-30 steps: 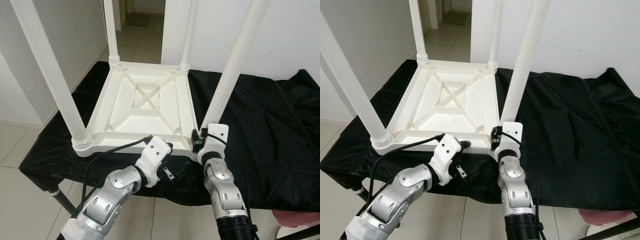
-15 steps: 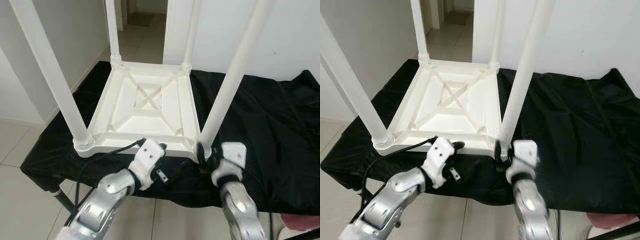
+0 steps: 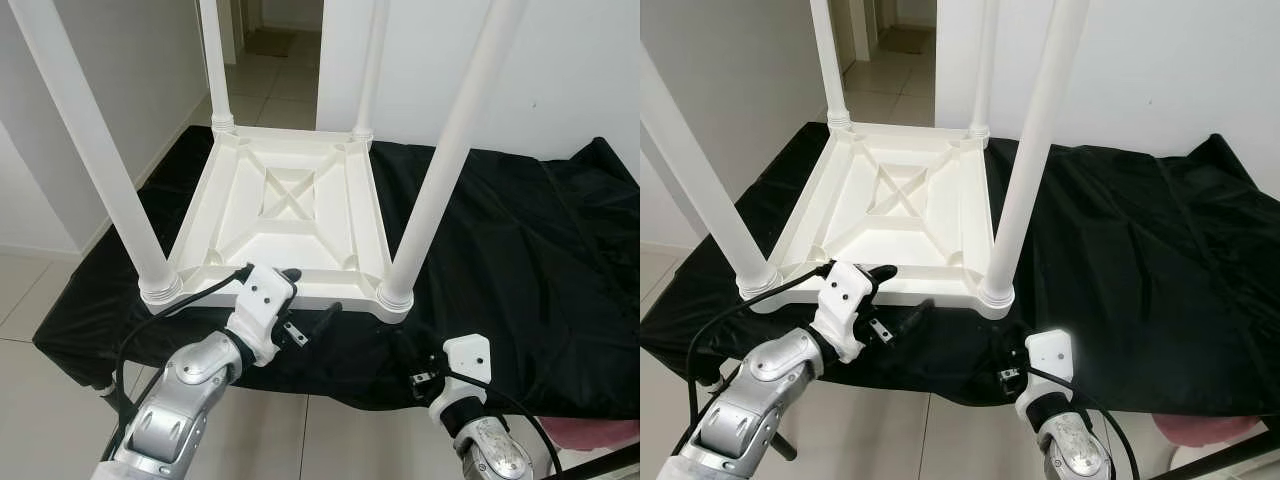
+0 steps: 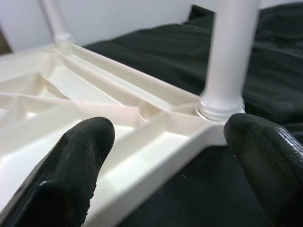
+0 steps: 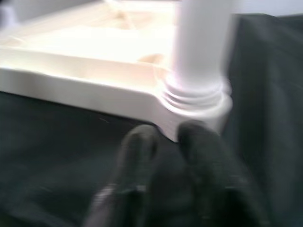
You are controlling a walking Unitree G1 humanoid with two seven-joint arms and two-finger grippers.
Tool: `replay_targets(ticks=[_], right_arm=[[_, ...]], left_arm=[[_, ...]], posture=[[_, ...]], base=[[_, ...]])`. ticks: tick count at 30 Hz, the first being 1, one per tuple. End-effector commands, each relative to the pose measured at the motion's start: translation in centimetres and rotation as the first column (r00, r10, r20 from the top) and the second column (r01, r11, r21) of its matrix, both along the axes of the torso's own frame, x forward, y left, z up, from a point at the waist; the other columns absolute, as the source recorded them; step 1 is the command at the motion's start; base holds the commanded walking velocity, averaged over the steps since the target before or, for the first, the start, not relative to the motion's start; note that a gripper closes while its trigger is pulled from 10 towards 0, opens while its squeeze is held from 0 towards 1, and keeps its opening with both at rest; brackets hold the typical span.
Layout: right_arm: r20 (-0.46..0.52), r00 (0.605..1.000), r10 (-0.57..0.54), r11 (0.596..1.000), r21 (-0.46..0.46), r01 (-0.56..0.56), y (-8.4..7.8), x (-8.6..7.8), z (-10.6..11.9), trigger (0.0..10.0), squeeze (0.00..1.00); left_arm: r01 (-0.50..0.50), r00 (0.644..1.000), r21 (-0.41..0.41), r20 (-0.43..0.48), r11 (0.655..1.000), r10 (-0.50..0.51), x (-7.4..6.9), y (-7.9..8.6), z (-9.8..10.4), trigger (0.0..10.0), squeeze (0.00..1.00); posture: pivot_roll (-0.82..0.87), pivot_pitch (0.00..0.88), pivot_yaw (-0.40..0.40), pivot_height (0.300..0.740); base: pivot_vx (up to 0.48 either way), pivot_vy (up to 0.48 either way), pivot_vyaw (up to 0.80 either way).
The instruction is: Building children table
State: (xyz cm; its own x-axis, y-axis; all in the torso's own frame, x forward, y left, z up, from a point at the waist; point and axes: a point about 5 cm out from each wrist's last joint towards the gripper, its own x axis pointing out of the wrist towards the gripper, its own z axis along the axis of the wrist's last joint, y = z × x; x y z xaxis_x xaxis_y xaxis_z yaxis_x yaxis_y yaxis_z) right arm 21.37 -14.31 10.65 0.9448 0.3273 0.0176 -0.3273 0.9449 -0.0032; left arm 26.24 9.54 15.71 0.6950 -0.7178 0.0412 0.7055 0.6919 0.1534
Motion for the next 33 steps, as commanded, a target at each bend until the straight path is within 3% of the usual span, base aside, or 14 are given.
replay_targets(ticks=[1,5,6,7,8,13,15,23,29,33], right_arm=[[-0.009,0.999,0.051,0.999,0.019,-0.051,0.6,0.2,0.0,0.0,0.00],[-0.008,0.997,0.075,0.997,0.028,-0.075,0.9,0.4,0.2,0.0,0.00],[-0.001,0.996,0.087,0.996,0.035,-0.087,1.0,0.6,0.4,4.0,0.00],[-0.001,0.996,0.087,0.996,0.035,-0.087,1.0,0.6,0.4,4.0,0.00],[0.008,0.995,0.102,0.994,0.044,-0.103,1.3,1.0,0.7,10.0,0.00],[0.022,0.994,0.106,0.992,0.059,-0.107,1.8,1.7,1.0,10.0,0.00],[0.039,0.996,0.077,0.992,0.097,-0.081,2.7,3.0,1.3,10.0,0.00],[0.042,0.999,-0.019,0.988,0.155,0.012,3.7,4.9,1.1,10.0,0.00],[0.034,0.998,-0.057,0.986,0.161,0.051,3.7,5.5,1.0,10.0,0.00],[0.021,0.984,-0.177,0.975,0.142,0.172,2.5,6.4,0.4,10.0,0.00]], left_arm=[[-0.151,0.989,-0.013,0.010,0.989,0.151,0.6,0.8,0.0,10.0,0.00],[-0.150,0.989,-0.009,0.011,0.989,0.151,0.6,0.9,0.0,10.0,0.00],[-0.149,0.989,-0.005,0.010,0.989,0.149,0.5,1.0,0.0,10.0,0.00],[-0.149,0.989,-0.005,0.010,0.989,0.149,0.5,1.0,0.0,10.0,0.00],[-0.146,0.989,0.002,0.007,0.989,0.146,0.4,1.1,-0.1,10.0,0.00],[-0.136,0.991,0.008,0.001,0.991,0.136,0.2,1.0,-0.2,10.0,0.00],[-0.117,0.993,0.018,-0.007,0.993,0.117,-0.2,0.8,-0.3,10.0,0.00],[-0.090,0.996,0.004,-0.021,0.996,0.090,-0.4,0.4,-0.3,10.0,0.00],[-0.081,0.996,-0.002,-0.023,0.997,0.081,-0.3,0.3,-0.2,10.0,0.00],[-0.085,0.996,-0.009,-0.008,0.996,0.085,0.4,0.4,0.5,10.0,0.00]], posture=[[0.01,0.000,0.000,0.740],[0.01,0.000,0.000,0.740],[0.01,0.000,0.001,0.740],[0.01,0.000,0.001,0.740],[0.02,0.000,0.003,0.740],[0.02,0.000,0.002,0.740],[0.04,0.009,-0.001,0.740],[0.04,0.023,0.003,0.740],[0.03,0.029,0.008,0.740],[0.03,0.046,0.026,0.740]], base=[[0.000,0.000,0.00],[0.000,0.000,0.00],[0.000,0.000,0.00],[0.000,0.000,0.00],[0.000,0.000,0.00],[0.000,0.000,0.00],[0.000,0.000,0.00],[0.000,0.000,0.00],[0.000,0.000,0.00],[0.000,0.000,0.00]])
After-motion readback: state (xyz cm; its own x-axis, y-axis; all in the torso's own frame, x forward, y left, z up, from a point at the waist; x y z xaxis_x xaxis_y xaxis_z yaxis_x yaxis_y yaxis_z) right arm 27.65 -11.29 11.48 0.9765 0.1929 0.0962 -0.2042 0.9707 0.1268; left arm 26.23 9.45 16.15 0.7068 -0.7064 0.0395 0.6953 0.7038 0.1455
